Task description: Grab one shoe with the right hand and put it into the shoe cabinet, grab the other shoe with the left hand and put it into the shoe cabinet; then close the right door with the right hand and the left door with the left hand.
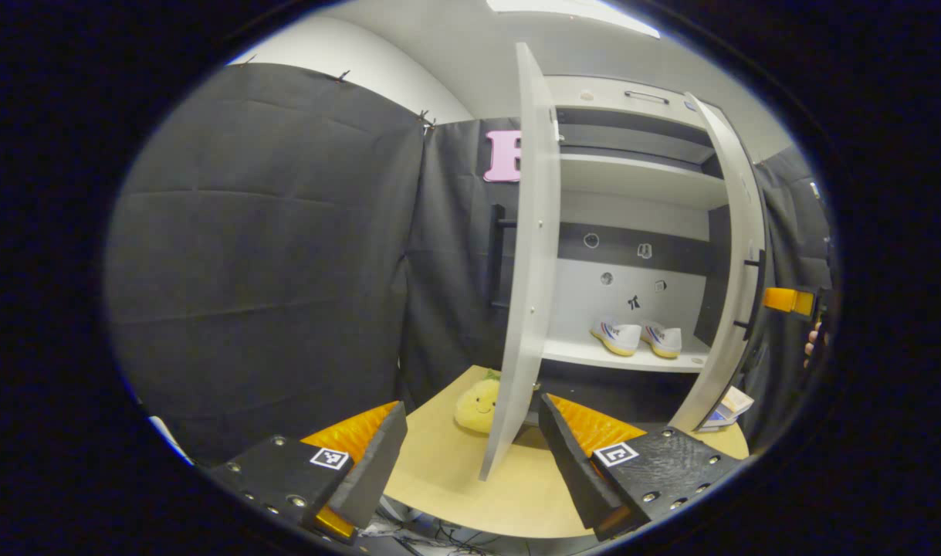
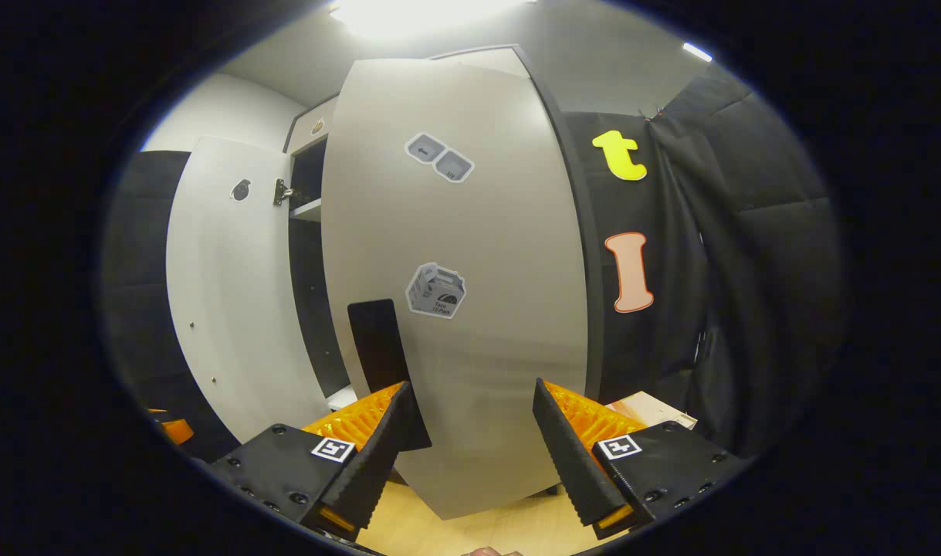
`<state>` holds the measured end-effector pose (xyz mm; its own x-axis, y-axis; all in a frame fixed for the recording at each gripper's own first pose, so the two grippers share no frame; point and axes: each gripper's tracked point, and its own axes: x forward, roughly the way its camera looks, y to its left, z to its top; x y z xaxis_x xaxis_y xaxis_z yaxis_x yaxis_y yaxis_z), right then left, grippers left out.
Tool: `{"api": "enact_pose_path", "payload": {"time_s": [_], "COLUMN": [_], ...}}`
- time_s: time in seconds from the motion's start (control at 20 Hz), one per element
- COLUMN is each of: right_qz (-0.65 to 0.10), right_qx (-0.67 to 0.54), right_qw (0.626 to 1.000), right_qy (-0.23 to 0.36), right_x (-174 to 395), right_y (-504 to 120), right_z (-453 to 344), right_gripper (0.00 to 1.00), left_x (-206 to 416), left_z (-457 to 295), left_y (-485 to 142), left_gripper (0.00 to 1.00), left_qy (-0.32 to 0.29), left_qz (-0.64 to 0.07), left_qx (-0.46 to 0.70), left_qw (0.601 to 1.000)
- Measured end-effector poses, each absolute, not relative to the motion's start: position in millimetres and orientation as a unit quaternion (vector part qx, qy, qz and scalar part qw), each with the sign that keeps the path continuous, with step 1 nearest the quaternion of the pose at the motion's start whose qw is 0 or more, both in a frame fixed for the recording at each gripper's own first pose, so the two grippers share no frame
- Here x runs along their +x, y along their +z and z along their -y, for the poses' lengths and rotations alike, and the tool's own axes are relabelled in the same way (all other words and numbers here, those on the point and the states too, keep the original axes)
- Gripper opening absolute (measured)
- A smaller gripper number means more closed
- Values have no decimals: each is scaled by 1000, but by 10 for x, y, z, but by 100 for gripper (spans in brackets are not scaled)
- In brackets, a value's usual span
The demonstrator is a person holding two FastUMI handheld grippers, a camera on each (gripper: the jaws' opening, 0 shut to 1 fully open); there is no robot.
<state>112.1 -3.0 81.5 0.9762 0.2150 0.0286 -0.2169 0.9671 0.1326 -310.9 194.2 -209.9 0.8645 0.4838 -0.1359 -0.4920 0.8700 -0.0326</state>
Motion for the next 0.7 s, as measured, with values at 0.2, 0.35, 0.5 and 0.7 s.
{"api": "enact_pose_path", "payload": {"time_s": [0.2, 0.35, 0.5, 0.7], "right_qz": [37, 8, -14, -42], "right_qx": [56, 47, 52, 56], "right_qw": [996, 998, 998, 998], "right_qy": [66, 41, 18, 1], "right_x": [943, 912, 911, 847], "right_y": [741, 527, 376, 101], "right_z": [178, 325, 385, 380], "right_gripper": [98, 98, 98, 98], "left_x": [-3089, -3071, -2952, -2691], "left_z": [-2447, -2757, -3047, -3289], "left_y": [-1989, -1804, -1609, -1353], "left_gripper": [98, 99, 98, 100], "left_qy": [267, 269, 254, 212], "left_qz": [-51, -30, -7, 29], "left_qx": [-21, -28, -44, -59], "left_qw": [962, 962, 966, 975]}}
